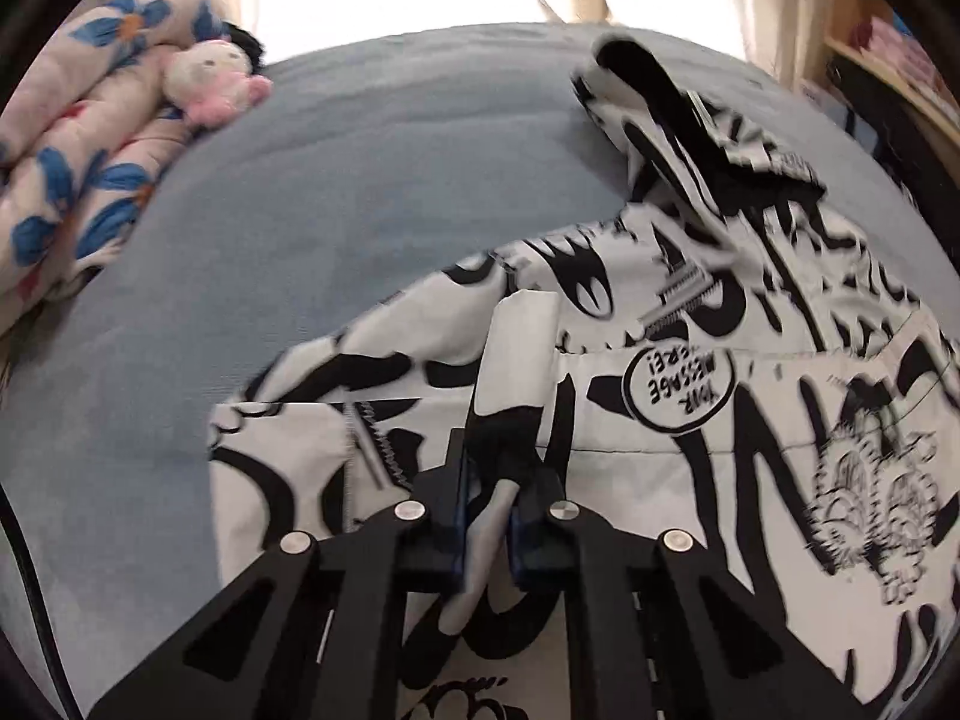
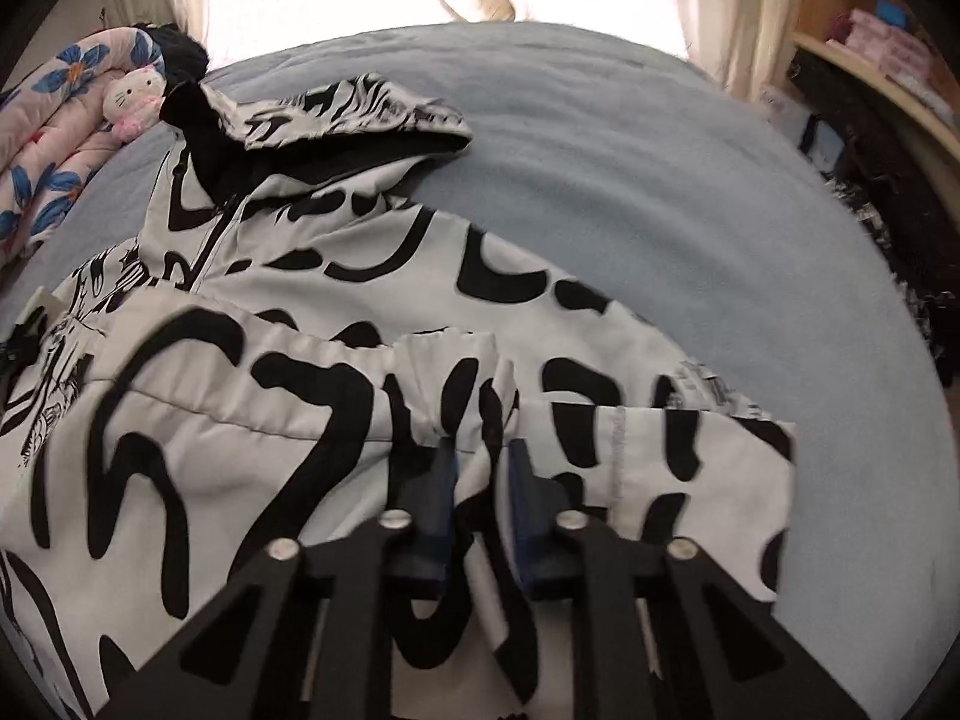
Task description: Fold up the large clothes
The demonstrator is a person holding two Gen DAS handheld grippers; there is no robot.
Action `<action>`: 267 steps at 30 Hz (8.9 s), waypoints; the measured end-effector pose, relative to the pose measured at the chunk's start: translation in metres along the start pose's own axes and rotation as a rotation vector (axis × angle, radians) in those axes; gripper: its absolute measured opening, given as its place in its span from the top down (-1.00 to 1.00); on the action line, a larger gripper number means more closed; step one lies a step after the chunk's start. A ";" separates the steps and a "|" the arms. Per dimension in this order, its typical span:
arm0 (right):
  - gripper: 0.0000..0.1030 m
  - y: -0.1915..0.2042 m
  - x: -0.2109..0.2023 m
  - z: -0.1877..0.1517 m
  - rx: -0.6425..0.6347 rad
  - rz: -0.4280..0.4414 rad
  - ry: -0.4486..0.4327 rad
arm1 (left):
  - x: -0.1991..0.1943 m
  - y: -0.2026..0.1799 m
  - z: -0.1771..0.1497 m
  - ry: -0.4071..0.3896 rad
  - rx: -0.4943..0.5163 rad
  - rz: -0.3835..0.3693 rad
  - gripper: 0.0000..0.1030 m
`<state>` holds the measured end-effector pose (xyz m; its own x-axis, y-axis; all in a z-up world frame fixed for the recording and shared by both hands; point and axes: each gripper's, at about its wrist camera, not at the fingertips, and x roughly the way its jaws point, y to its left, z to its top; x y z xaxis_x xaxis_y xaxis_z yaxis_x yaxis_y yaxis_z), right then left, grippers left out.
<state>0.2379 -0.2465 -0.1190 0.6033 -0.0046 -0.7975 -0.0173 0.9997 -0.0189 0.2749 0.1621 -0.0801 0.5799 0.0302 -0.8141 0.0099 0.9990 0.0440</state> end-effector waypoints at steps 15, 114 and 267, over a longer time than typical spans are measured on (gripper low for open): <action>0.82 -0.018 0.006 0.053 0.211 -0.019 -0.168 | 0.006 0.010 0.042 -0.147 -0.160 0.081 0.90; 0.28 0.030 -0.154 -0.046 0.208 0.073 -0.008 | -0.179 -0.002 -0.041 -0.034 -0.038 -0.012 -0.33; -0.25 0.080 0.009 0.055 0.115 0.647 0.054 | 0.066 0.073 0.096 0.147 -0.427 -0.850 0.42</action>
<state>0.2858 -0.1647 -0.0941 0.4588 0.6002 -0.6552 -0.2761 0.7972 0.5369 0.3923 0.2337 -0.0753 0.4074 -0.7344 -0.5428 0.0650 0.6162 -0.7849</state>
